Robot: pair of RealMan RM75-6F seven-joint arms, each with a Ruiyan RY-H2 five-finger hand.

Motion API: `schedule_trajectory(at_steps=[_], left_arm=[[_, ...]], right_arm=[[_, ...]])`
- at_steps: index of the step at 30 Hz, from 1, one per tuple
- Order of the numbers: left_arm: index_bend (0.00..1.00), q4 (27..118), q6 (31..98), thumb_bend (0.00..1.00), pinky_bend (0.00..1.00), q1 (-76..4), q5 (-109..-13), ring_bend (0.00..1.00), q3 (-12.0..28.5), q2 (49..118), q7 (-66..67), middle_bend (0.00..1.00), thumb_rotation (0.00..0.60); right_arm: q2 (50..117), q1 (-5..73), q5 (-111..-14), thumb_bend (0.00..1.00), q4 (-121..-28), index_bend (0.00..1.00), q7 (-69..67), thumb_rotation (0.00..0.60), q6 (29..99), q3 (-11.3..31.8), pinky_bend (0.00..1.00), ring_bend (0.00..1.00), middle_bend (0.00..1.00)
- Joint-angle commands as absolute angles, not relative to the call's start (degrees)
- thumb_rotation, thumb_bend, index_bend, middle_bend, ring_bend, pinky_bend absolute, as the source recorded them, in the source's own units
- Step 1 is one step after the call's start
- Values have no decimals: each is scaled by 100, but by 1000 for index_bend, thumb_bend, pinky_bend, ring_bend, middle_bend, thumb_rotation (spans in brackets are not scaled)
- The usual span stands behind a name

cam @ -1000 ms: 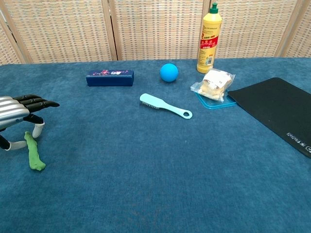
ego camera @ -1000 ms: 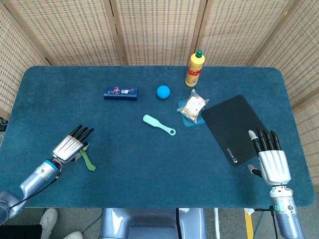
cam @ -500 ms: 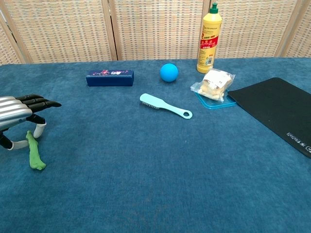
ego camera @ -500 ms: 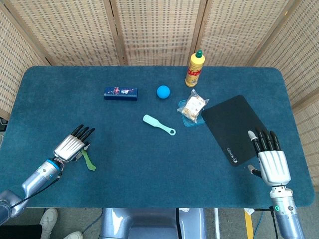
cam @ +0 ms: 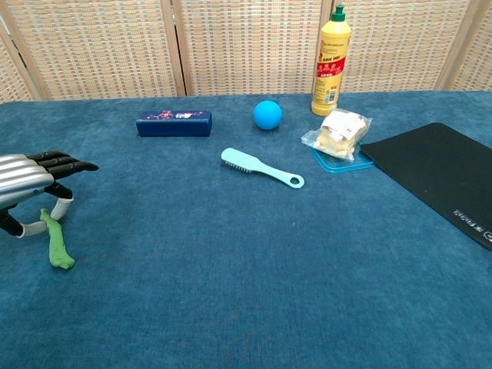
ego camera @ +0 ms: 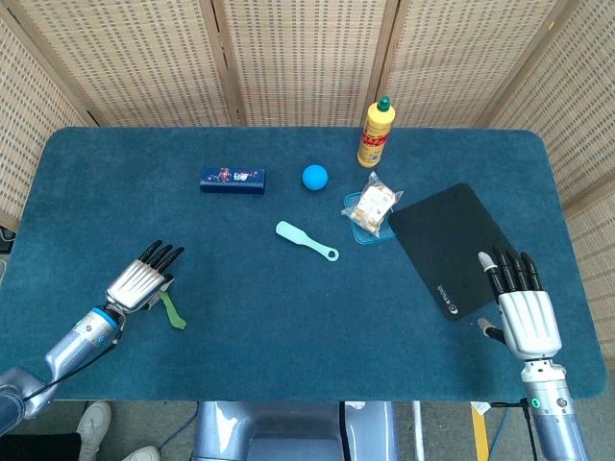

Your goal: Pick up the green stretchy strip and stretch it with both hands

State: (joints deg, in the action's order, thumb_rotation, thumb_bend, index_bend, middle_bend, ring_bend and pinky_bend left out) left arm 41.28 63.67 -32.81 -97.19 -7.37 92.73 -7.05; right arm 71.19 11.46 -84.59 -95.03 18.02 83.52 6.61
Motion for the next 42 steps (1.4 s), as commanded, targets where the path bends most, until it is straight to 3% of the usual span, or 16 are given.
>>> schedule_trajectory(at_steps=[1, 14, 20, 33, 42], left_arm=[[685, 4147, 6355, 415, 0, -3277, -9702, 0, -736, 9267, -694, 0, 600], [810, 4548, 6504, 494, 0, -3225, -9507, 0, -568, 9043, -693, 0, 600], [831, 5288, 6635, 501, 0, -3142, -9036, 0, -173, 8756, -1552, 0, 600], [836, 6900, 6465, 513, 0, -3267, -8537, 0, 425, 8656, -3824, 0, 600], [835, 7503, 6057, 528, 0, -3695, -8387, 0, 779, 9076, -4203, 0, 600]], right_arm=[[7112, 1143, -8463, 0, -9505, 0, 1788, 600, 8354, 659, 0, 0, 0], [7106, 1139, -8501, 0, -9525, 0, 1770, 600, 8366, 647, 0, 0, 0], [7072, 1131, -8540, 0, -9539, 7, 1710, 600, 8372, 633, 0, 0, 0], [7007, 1406, -9000, 0, -9168, 146, 695, 600, 8097, 561, 0, 0, 0], [6559, 1848, -9637, 0, -9140, 273, -467, 600, 7918, 568, 0, 0, 0]])
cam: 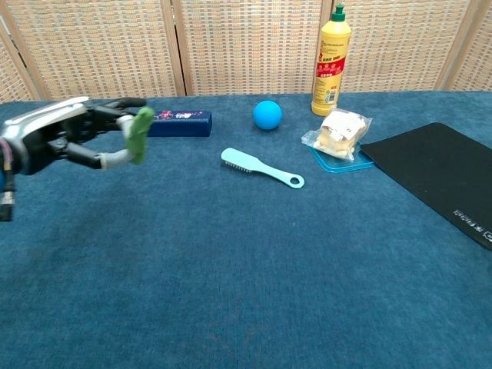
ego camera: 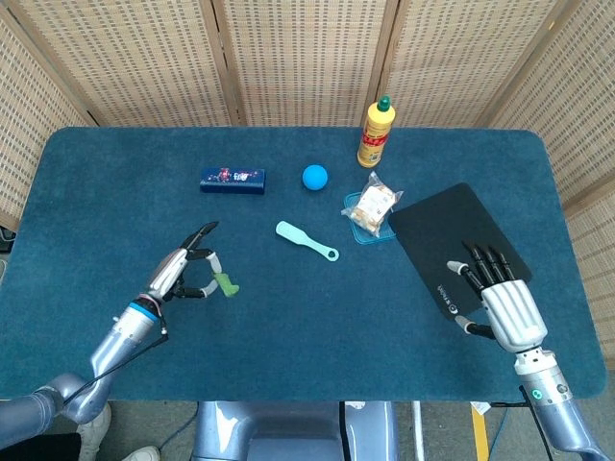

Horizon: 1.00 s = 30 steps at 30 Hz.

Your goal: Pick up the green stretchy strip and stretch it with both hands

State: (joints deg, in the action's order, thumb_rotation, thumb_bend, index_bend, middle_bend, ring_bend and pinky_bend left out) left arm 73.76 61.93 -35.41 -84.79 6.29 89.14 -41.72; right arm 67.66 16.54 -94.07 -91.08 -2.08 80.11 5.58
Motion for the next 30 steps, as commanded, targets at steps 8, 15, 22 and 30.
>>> schedule_trajectory(at_steps=[8, 15, 22, 30], left_arm=[[835, 7645, 5616, 529, 0, -4106, -8054, 0, 1150, 9481, -4060, 0, 600], [835, 7685, 5083, 528, 0, -4622, -7639, 0, 1534, 9872, -3589, 0, 600], [835, 7813, 4623, 528, 0, -5064, -7124, 0, 1851, 10105, -2986, 0, 600], [834, 7831, 4446, 528, 0, -5276, -6728, 0, 1987, 10320, -2612, 0, 600]], right_arm=[[6278, 2177, -9783, 21, -9493, 342, -479, 600, 7671, 690, 0, 0, 10], [6403, 2709, -10214, 134, -9648, 419, -487, 600, 7497, 874, 0, 0, 49], [6515, 3253, -10522, 170, -9542, 413, -304, 600, 7059, 891, 0, 0, 65], [6611, 3558, -10548, 210, -9774, 411, 468, 600, 6737, 940, 0, 0, 64]])
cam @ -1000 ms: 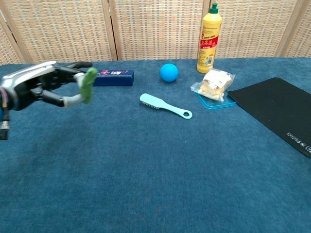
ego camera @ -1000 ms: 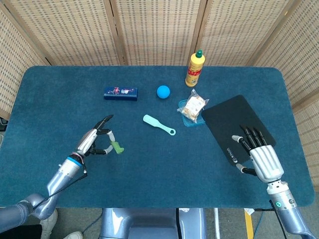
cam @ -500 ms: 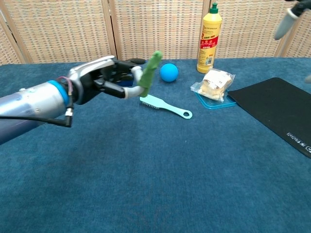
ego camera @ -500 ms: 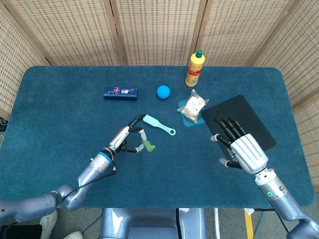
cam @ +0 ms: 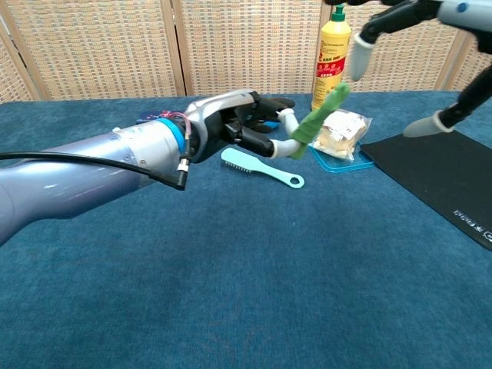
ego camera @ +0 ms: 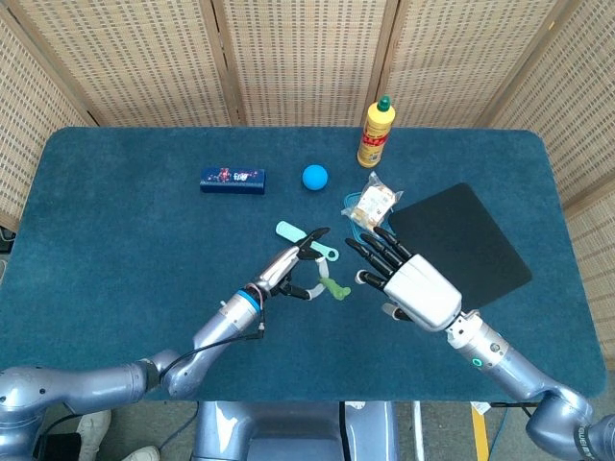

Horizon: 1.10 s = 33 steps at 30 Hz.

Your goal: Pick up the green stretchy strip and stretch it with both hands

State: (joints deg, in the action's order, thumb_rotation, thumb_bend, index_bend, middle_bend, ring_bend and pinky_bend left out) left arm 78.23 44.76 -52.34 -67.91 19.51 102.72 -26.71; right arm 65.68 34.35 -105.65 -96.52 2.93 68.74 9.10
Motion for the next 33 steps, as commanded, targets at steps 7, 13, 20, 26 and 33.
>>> schedule_trajectory(at_steps=[7, 13, 20, 26, 33], left_arm=[[834, 7884, 4452, 529, 0, -5334, -6636, 0, 2027, 10362, -2430, 0, 600], [835, 7942, 4460, 529, 0, -5372, -6618, 0, 2023, 10322, -2229, 0, 600], [835, 7982, 4408, 528, 0, -5389, -6518, 0, 2034, 10314, -2171, 0, 600], [835, 7996, 4414, 528, 0, -5380, -6507, 0, 2031, 10318, -2170, 0, 600], [835, 8064, 4416, 528, 0, -5388, -6488, 0, 2029, 10322, -2118, 0, 600]], right_arm=[[6646, 3759, -10451, 309, -9952, 442, 826, 600, 6471, 960, 0, 0, 69], [6658, 3858, -10320, 378, -10047, 472, 1057, 600, 6349, 986, 0, 0, 89], [6650, 3904, -10181, 431, -10114, 496, 1161, 600, 6336, 974, 0, 0, 98], [6658, 3908, -10197, 438, -10126, 510, 1136, 600, 6381, 897, 0, 0, 104], [6664, 3931, -10184, 475, -10117, 552, 1109, 600, 6423, 852, 0, 0, 111]])
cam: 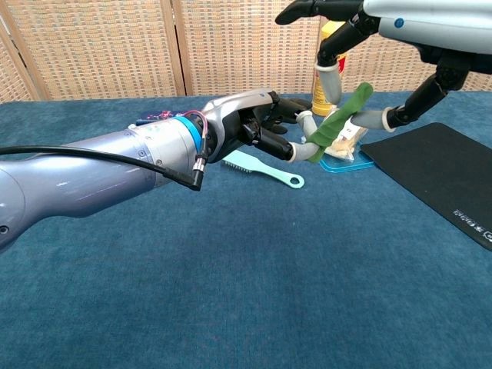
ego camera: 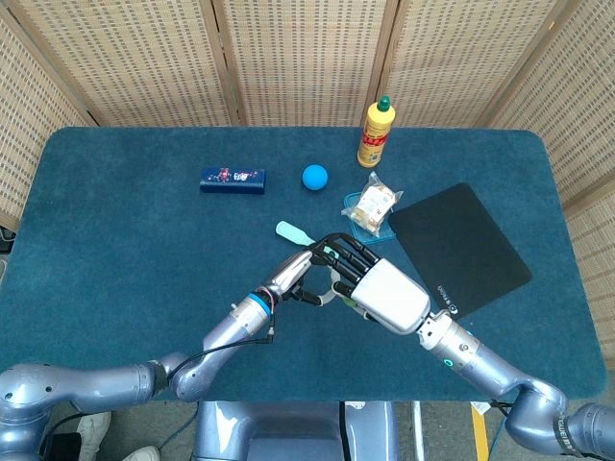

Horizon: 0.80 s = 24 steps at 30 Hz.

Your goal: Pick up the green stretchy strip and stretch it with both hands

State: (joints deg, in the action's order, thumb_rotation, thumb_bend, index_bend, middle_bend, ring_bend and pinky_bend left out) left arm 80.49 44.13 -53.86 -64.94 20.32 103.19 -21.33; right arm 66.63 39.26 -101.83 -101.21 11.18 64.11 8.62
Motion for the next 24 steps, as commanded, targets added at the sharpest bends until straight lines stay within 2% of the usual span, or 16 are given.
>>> schedule_trajectory(at_steps=[1, 14, 19, 24], left_arm=[[835, 8074, 4416, 528, 0, -5390, -6483, 0, 2029, 10323, -2108, 0, 600], [836, 8163, 4445, 529, 0, -5354, -6513, 0, 1980, 10308, -2070, 0, 600], [836, 8184, 4456, 528, 0, -5341, -6535, 0, 1964, 10296, -2065, 0, 600], [836, 8190, 4464, 528, 0, -5326, -6539, 0, 1953, 10291, -2066, 0, 600]], right_arm=[[6664, 3933, -10187, 483, -10114, 552, 1105, 600, 6430, 844, 0, 0, 111], [6634, 3956, -10225, 567, -10047, 541, 1221, 600, 6450, 743, 0, 0, 112], [6607, 3986, -10338, 660, -9982, 620, 1385, 600, 6434, 701, 0, 0, 125], [6585, 3992, -10502, 671, -9918, 733, 1501, 600, 6494, 646, 0, 0, 135]])
